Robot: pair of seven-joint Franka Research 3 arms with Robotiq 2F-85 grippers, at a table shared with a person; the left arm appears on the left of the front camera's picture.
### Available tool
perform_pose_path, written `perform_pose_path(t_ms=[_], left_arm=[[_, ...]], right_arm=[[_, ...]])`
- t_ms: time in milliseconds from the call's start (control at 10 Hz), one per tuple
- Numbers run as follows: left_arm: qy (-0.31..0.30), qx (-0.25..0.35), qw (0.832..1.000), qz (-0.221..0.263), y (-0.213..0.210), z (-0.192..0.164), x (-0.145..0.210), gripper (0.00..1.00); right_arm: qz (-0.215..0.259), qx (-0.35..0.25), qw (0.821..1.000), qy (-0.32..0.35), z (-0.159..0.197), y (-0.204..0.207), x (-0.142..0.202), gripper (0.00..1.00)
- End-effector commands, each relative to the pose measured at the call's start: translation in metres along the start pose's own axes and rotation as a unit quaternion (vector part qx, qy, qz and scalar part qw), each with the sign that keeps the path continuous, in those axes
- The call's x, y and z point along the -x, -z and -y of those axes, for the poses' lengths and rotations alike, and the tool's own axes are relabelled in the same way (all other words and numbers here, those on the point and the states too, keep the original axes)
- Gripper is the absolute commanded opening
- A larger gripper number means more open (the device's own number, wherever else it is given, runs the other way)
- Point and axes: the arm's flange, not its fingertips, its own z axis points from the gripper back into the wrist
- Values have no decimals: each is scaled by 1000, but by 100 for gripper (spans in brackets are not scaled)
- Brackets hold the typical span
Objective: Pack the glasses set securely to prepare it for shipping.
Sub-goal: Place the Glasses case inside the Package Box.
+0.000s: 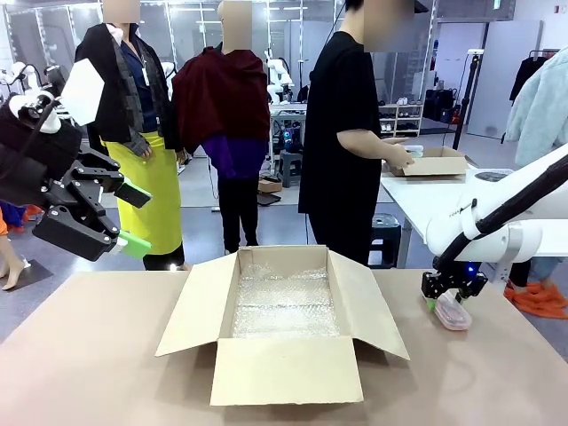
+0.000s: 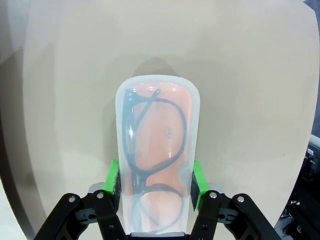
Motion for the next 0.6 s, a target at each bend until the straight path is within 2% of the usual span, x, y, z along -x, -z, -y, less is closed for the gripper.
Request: perform_pose_path(t_ms=[0, 200, 400, 500], left_arm=[[1, 6, 1000, -3, -2, 1, 1, 100], [1, 6, 1000, -3, -2, 1, 1, 100], [1, 6, 1000, -3, -2, 1, 1, 100], [1, 6, 1000, -3, -2, 1, 1, 100]], right_arm=[[-8, 2, 1000, 15, -6, -2, -5, 39], [17, 3, 1000, -14, -12, -27, -1, 39], [32, 1, 997, -74, -25, -77, 4, 39], [52, 25, 994, -94, -37, -99, 8, 39]])
